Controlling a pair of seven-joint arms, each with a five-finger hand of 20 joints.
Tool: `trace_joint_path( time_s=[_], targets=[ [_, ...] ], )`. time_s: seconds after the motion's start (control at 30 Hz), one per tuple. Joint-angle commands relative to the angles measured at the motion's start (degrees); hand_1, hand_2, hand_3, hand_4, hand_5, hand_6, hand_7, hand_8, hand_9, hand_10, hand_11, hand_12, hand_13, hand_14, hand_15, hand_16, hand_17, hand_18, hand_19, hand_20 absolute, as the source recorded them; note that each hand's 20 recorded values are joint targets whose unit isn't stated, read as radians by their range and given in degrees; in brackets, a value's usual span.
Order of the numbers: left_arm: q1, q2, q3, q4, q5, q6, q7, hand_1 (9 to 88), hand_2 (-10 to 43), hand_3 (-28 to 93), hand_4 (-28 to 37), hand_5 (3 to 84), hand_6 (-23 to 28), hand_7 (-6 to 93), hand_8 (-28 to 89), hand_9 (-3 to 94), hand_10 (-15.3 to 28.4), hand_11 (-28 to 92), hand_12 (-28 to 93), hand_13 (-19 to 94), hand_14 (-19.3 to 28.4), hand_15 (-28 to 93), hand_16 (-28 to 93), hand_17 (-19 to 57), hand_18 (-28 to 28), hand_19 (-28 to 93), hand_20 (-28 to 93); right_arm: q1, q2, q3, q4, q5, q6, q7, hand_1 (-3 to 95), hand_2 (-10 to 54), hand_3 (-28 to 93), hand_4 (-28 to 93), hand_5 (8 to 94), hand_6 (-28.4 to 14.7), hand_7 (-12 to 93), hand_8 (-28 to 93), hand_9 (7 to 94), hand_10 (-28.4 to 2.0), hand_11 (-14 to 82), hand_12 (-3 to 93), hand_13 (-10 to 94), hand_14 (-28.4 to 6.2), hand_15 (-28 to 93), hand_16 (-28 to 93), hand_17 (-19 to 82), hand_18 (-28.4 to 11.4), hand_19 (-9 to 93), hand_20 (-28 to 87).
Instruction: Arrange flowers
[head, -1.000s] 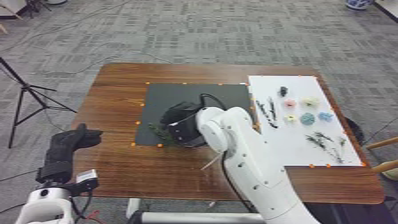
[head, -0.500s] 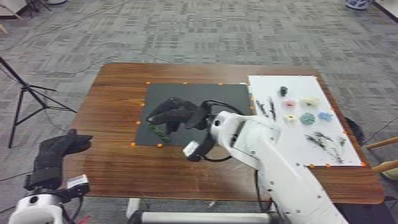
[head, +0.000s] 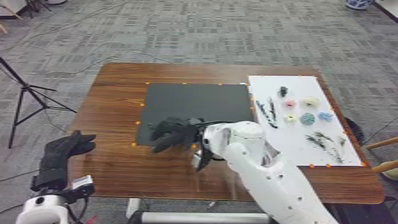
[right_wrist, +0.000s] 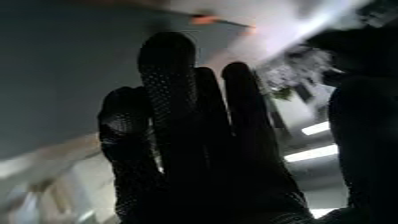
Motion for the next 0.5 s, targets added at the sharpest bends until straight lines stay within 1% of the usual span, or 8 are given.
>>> trace_joint_path(
  time_s=[0.03, 0.13, 0.17, 0.2, 0.3, 0.4, 0.47, 0.5],
  targets=[
    [0.74, -1.64, 0.97, -0.28, -0.04, -1.17, -0.66, 24.2, 12.2, 65, -28.3, 60.8, 2.3, 21.3, -7, 62.2, 15.8, 28, 18, 44, 20.6, 40, 2, 1.8, 15.7, 26, 26, -0.06, 2.24, 1.72, 1.55, 3.04, 1.65, 2.37, 19.2, 7.4, 65, -13, 49.8, -6.5, 9, -6, 46.5, -14.0, 5.6, 11.7, 68, -16.7, 62, 27, 34, -25.5, 81, 57],
    [1.1, -1.84, 1.02, -0.48, 0.08, -1.03, -0.81, 24.2, 12.3, 65, -28.3, 60.9, 2.3, 21.2, -7, 62.3, 15.8, 28, 18, 44, 20.5, 40, 2, 1.8, 15.7, 26, 26, -0.9, 3.74, 2.06, 1.39, 3.25, 2.08, 2.35, 19.2, 7.3, 65, -13, 50.1, -6.7, 9, -6, 46.8, -14.0, 5.7, 11.9, 68, -16.6, 62, 27, 35, -25.6, 82, 57],
    [1.0, -1.84, 1.01, -0.35, -0.11, -1.07, -0.64, 24.2, 12.3, 65, -28.3, 60.9, 2.3, 21.3, -7, 62.2, 15.8, 28, 18, 44, 20.5, 40, 2, 1.8, 15.7, 26, 26, -1.05, 4.38, 2.05, 1.07, 4.16, 1.88, 3.03, 19.1, 7.2, 65, -13, 50.4, -6.8, 9, -6, 47.0, -14.0, 5.7, 11.9, 68, -16.6, 63, 27, 35, -25.6, 82, 57],
    [1.41, -1.91, 0.83, -0.54, -0.35, -0.79, -0.52, 24.2, 12.2, 65, -28.3, 61.0, 2.3, 21.3, -7, 62.2, 15.8, 28, 18, 44, 20.5, 40, 2, 1.8, 15.7, 26, 26, -1.39, 4.44, 2.26, 1.0, 4.46, 1.65, 3.11, 19.1, 7.2, 65, -13, 50.5, -6.8, 9, -6, 47.3, -14.0, 5.8, 11.9, 68, -16.7, 63, 27, 35, -25.6, 82, 57],
    [1.48, -1.97, 0.61, -0.61, -0.31, -1.11, -0.72, 24.1, 12.2, 65, -28.3, 61.0, 2.3, 21.5, -7, 62.2, 15.8, 29, 18, 44, 20.6, 40, 1, 1.8, 15.7, 26, 26, -2.33, 5.12, 2.19, 0.6, 4.89, 1.63, 3.41, 19.1, 7.1, 65, -13, 50.7, -6.7, 9, -6, 47.7, -14.1, 5.8, 11.9, 68, -16.6, 63, 27, 35, -25.5, 82, 57],
    [0.94, -1.86, 0.87, -0.49, -0.22, -1.29, -0.89, 24.1, 12.2, 65, -28.3, 61.1, 2.4, 21.5, -7, 62.2, 15.8, 29, 18, 44, 20.6, 40, 1, 1.8, 15.7, 26, 26, -2.96, 5.09, 1.93, 0.24, 5.58, 1.2, 3.71, 19.3, 7.1, 65, -13, 51.0, -6.8, 9, -6, 48.2, -14.4, 5.9, 11.9, 68, -16.8, 63, 27, 35, -25.4, 82, 57],
    [0.98, -2.01, 0.96, -0.54, -0.07, -1.62, -1.0, 24.1, 12.2, 65, -28.3, 61.1, 2.4, 21.5, -7, 62.2, 15.8, 29, 18, 44, 20.5, 40, 1, 1.8, 15.7, 26, 26, -3.26, 4.62, 1.95, -0.03, 6.23, -0.32, 3.77, 19.4, 7.2, 65, -13, 51.4, -6.9, 9, -6, 48.5, -14.6, 5.9, 11.9, 68, -16.7, 63, 26, 35, -25.3, 82, 56],
    [0.72, -1.99, 1.16, -0.46, -0.01, -1.81, -1.08, 24.1, 12.2, 65, -28.3, 61.1, 2.4, 21.5, -7, 62.2, 15.8, 29, 18, 44, 20.5, 40, 1, 1.7, 15.8, 26, 26, -3.34, 4.65, 1.63, -0.19, 7.09, -0.03, 4.14, 19.5, 7.2, 65, -13, 51.6, -6.9, 9, -6, 48.8, -14.5, 6.0, 11.9, 68, -16.7, 63, 26, 35, -25.4, 82, 57]
  ],
)
